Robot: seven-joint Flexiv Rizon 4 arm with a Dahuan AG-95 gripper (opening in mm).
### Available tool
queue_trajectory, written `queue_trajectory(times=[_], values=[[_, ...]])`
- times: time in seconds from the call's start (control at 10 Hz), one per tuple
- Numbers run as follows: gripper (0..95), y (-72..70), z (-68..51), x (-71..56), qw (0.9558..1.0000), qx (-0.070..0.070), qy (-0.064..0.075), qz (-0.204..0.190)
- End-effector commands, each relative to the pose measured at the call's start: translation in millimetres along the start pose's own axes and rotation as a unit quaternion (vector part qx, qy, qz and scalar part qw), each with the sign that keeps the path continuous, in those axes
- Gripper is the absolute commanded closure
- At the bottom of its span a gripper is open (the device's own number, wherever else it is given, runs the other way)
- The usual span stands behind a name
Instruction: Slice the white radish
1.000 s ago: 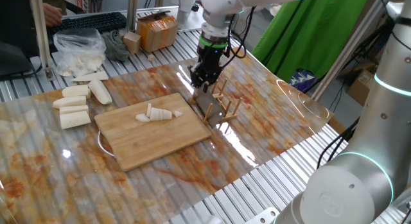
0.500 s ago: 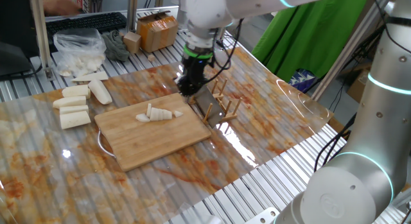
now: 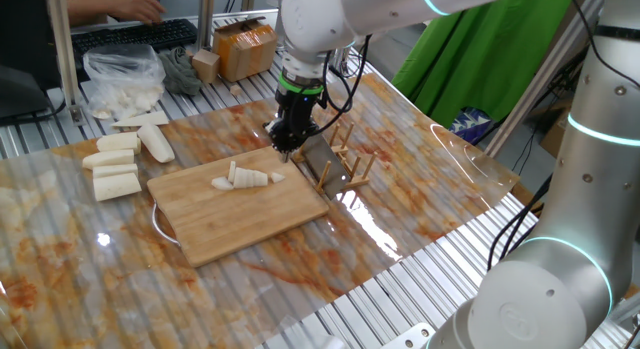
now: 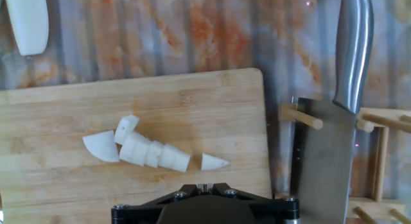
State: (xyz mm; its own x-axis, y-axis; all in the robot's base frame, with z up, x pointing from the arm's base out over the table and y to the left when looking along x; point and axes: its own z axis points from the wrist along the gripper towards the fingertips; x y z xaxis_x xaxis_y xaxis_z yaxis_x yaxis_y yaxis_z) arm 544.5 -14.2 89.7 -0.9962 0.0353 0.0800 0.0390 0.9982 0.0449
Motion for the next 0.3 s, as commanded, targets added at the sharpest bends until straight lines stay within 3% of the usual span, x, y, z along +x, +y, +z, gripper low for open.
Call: queue_trajectory(times=[0.1, 0.3], values=[[95.0, -0.1, 0.2, -0.9, 1.0000, -0.001, 0.001, 0.007], [95.0, -0.1, 0.3, -1.0, 0.9999, -0.001, 0.004, 0.011]])
